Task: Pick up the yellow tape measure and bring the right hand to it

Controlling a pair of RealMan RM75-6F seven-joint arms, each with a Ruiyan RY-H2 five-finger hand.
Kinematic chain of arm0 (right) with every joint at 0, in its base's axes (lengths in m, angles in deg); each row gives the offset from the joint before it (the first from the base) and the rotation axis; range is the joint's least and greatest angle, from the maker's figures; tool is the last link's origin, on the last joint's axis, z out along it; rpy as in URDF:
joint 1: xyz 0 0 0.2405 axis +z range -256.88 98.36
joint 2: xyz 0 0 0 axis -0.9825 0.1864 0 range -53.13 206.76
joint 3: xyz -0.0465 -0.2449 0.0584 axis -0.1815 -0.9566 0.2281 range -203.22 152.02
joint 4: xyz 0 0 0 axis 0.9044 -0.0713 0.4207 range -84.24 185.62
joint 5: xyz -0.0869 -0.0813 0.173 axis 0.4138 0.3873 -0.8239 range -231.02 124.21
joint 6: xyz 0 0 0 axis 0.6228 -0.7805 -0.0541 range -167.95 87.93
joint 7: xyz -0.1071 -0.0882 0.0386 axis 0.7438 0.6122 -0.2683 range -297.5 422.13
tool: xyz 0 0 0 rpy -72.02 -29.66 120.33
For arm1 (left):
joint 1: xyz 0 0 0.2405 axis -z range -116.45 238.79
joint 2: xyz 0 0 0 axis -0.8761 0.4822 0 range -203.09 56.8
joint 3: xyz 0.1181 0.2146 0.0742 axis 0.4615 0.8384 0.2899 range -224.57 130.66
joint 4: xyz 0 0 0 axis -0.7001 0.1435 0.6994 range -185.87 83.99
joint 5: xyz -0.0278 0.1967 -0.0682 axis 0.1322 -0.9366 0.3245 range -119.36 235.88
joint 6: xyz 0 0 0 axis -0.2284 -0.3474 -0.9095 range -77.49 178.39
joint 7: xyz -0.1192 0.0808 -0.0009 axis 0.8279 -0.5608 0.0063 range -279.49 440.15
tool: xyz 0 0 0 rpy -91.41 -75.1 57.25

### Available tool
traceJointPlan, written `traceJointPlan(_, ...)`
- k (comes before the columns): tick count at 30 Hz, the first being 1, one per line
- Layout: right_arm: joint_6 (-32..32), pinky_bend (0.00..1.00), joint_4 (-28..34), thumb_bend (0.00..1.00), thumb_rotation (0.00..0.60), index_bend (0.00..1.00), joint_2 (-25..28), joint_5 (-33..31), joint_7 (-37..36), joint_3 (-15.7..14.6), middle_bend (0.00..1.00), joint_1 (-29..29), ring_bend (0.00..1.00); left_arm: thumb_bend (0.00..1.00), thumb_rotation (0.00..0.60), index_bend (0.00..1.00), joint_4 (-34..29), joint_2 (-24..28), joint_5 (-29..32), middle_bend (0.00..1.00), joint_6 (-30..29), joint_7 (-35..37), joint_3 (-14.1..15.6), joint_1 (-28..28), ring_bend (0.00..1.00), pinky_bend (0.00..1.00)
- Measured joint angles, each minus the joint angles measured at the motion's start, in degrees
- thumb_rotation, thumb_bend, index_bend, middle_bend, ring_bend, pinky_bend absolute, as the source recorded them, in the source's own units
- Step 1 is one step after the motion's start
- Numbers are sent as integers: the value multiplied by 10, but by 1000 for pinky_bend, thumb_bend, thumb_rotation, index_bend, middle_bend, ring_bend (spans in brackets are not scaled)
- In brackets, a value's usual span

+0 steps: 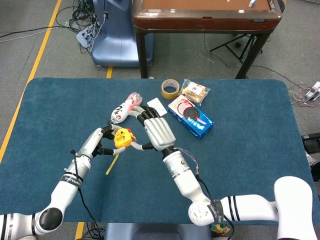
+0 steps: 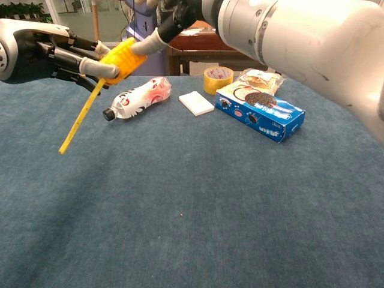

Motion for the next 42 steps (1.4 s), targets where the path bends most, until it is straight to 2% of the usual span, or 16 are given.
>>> traceJointPlan(7, -5, 64, -10, 274, 600, 178, -1, -11, -5, -2, 126, 11, 80, 211, 600, 422, 4, 5, -3, 494, 3, 10, 5, 0, 332, 275)
traceJointPlan(27, -20, 64, -28, 446, 600, 180, 1, -30, -10, -2, 171, 30, 80, 211, 599, 420, 19, 14, -13, 494, 18, 41, 13, -3, 332, 285)
traceJointPlan(36, -40, 64, -39, 448, 600, 374, -12, -23, -11, -2, 239, 37, 117, 211, 600, 420, 17, 20, -18, 494, 21, 48, 14, -3, 332, 287)
traceJointPlan(42, -42, 64, -40, 447, 600, 446, -16, -24, -15, -1, 297, 39, 167, 211, 600, 420, 19, 21, -19, 494, 23, 52, 15, -2, 332, 287)
